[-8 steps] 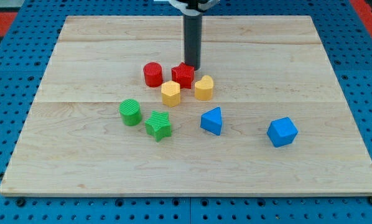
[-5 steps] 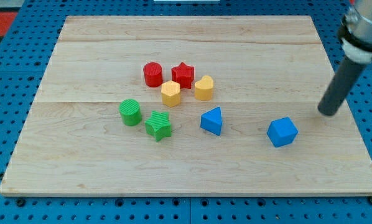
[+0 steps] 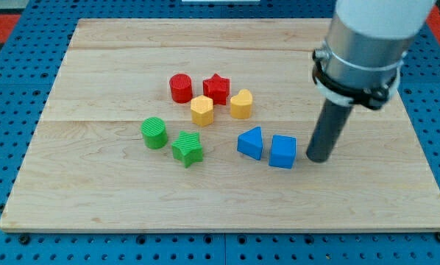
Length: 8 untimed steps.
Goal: Push the blue cube towards the bottom left of the board
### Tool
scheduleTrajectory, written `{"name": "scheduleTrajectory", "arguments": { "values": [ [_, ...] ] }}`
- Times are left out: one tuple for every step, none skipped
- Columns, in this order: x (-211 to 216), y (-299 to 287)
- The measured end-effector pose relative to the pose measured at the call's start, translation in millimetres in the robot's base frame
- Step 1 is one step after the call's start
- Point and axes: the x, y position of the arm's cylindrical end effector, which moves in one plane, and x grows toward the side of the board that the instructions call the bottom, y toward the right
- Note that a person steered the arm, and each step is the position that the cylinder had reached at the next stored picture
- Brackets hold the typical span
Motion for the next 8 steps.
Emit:
{"name": "scheduleTrajectory", "arguments": {
  "values": [
    [-7,-50],
    [9,-75],
    [30,-108],
    [33,-202],
    [33,-268],
    [30,-285],
    [13,-254],
    [-5,-239]
  ]
}}
